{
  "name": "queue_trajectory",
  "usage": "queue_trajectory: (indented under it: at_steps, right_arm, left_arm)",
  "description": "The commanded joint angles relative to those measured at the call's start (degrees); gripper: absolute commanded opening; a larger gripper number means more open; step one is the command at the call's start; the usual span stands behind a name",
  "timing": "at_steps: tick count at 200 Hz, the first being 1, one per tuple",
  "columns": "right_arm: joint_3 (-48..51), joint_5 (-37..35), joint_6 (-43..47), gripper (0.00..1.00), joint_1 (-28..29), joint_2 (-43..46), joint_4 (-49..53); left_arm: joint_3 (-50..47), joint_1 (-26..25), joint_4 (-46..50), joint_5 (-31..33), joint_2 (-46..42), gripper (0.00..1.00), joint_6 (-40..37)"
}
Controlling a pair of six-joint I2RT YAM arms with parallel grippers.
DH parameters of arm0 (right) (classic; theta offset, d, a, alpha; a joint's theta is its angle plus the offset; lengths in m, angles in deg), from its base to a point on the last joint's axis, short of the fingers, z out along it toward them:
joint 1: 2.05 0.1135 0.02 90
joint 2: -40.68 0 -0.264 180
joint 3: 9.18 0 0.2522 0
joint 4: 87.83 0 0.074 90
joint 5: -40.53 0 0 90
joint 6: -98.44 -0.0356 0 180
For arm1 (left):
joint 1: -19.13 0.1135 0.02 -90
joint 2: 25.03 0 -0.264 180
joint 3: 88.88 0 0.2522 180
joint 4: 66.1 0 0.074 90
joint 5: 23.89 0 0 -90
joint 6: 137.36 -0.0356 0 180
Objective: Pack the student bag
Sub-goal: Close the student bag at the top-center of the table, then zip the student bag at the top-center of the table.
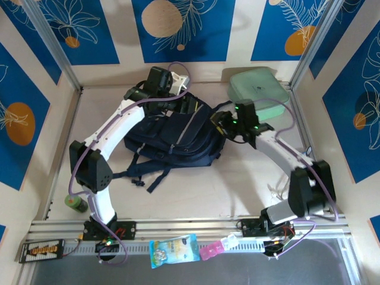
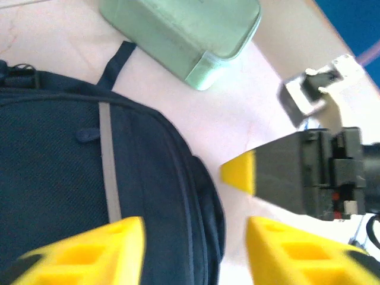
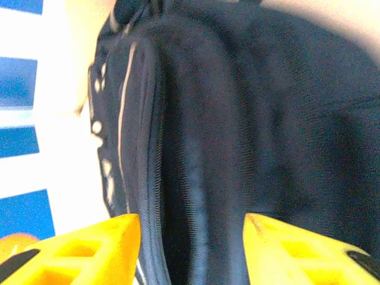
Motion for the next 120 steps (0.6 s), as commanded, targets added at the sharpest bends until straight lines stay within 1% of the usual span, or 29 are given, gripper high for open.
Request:
queue_trajectory:
  at_steps: [1, 24, 39, 53, 66, 92, 120]
  right_arm:
    - [4.61, -6.72, 2.14, 0.57, -2.85, 6.05, 6.86]
    - [5.91, -7.88, 5.55, 0.69, -4.46, 9.66, 7.87]
    - [5.9, -7.92, 7.69, 0.76, -4.14, 10.45, 7.45]
    - [5.41, -7.78, 9.14, 0.81, -3.38, 10.42, 6.96]
    - [4.67, -8.08, 10.15, 0.83, -2.14, 9.79, 6.31]
    - [2.74, -8.21, 11.46, 0.83, 1.11, 7.89, 5.43]
    - [1.53, -8.53, 11.92, 0.82, 4.39, 5.63, 4.73]
  left_arm:
    - [-4.95, 0.67, -3.87, -3.55, -2.99, 0.59, 2.02]
    - [-13.87, 2.7, -8.62, -0.89, -6.77, 0.7, 6.66]
    - [-20.28, 4.65, -10.79, 2.54, -9.75, 0.74, 9.89]
    - [-26.07, 6.43, -12.63, 4.3, -12.5, 0.74, 12.68]
    - [-30.26, 8.1, -13.22, 5.58, -14.61, 0.75, 14.69]
    - [-36.39, 10.97, -13.96, 5.35, -17.2, 0.73, 17.81]
    - [-39.75, 11.99, -14.71, 5.07, -17.96, 0.65, 19.32]
